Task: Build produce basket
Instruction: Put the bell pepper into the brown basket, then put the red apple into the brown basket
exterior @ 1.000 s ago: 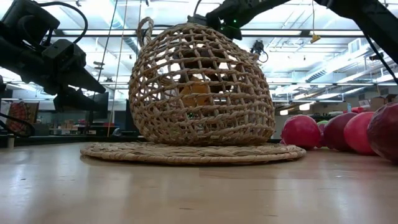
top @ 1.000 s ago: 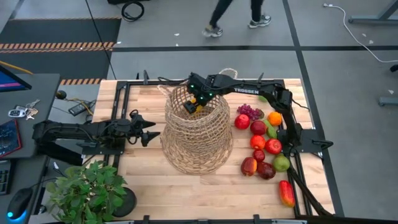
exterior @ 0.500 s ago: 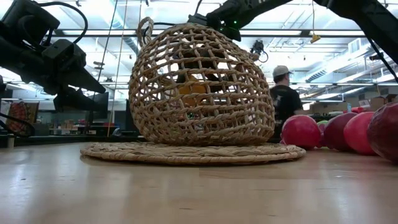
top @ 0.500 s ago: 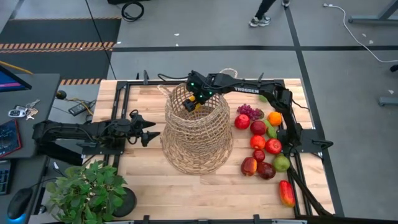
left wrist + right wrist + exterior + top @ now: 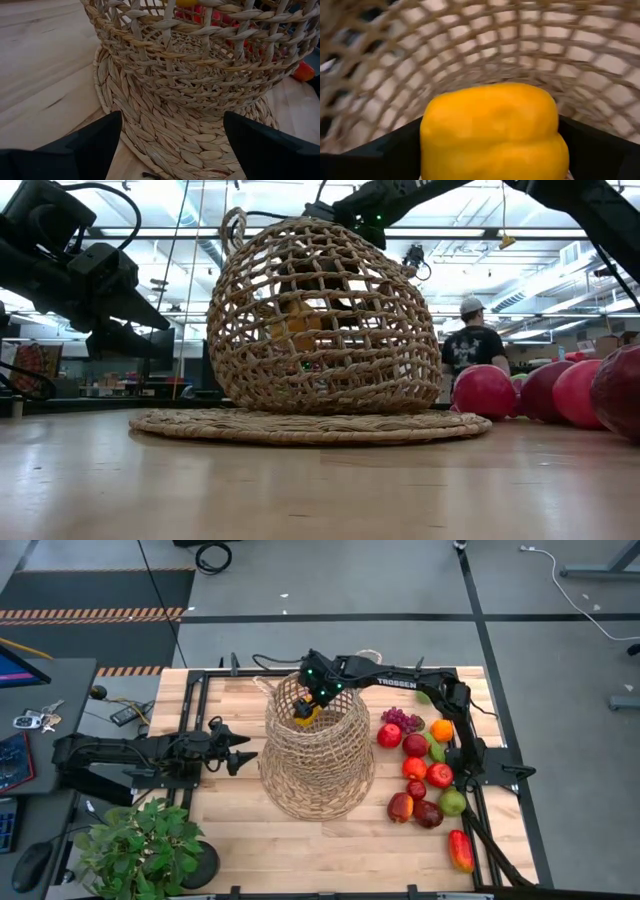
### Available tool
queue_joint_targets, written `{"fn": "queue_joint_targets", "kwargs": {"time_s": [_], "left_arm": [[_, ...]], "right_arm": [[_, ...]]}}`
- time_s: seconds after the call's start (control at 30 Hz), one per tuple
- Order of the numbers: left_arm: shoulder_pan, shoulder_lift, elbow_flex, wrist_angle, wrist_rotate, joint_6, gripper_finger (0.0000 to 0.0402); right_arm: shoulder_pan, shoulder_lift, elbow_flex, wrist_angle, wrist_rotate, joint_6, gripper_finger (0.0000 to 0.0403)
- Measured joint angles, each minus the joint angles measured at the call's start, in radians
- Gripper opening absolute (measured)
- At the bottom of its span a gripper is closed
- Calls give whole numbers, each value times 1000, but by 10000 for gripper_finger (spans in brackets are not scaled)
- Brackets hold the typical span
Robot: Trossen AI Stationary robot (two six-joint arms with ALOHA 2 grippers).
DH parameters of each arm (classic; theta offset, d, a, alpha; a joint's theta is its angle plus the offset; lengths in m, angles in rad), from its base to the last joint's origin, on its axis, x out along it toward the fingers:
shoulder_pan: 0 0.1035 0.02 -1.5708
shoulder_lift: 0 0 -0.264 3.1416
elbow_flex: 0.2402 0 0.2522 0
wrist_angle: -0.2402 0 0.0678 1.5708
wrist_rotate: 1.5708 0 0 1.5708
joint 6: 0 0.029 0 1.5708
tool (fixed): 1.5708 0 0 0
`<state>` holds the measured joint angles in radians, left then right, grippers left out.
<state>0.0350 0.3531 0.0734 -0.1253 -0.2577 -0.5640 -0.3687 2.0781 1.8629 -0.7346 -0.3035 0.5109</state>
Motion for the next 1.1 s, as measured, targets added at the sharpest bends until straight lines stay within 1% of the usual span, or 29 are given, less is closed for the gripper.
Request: {"fn": "queue_joint_targets", "kwargs": {"time_s": [0.1, 0.2, 0.33, 0.5, 0.57, 0.73, 0.77, 0.9, 1.0, 1.1], "left_arm": [[0, 0, 0, 0, 0, 0, 357], [0, 0, 0, 0, 0, 0, 357], [0, 0, 0, 0, 0, 0, 357], [0, 0, 0, 0, 0, 0, 357], [0, 0, 0, 0, 0, 0, 357], [0, 0, 0, 0, 0, 0, 357], [0, 0, 0, 0, 0, 0, 357], [0, 0, 0, 0, 0, 0, 357], [0, 0, 0, 1, 0, 0, 357], [0, 0, 0, 1, 0, 0, 357]], "right_arm": [[-21, 0, 0, 5, -100, -56, 399], [-30, 0, 0, 0, -119, -78, 398], [-31, 0, 0, 5, -173, -106, 399], [-31, -1, 0, 37, -172, -133, 400], [-25, -11, 0, 50, -141, -153, 400], [24, -49, 0, 55, 37, -203, 400], [30, -49, 0, 56, 51, -203, 400], [41, -51, 0, 86, 51, -153, 399], [42, -51, 0, 90, 119, -87, 399], [42, -51, 0, 82, 135, -65, 399]]}}
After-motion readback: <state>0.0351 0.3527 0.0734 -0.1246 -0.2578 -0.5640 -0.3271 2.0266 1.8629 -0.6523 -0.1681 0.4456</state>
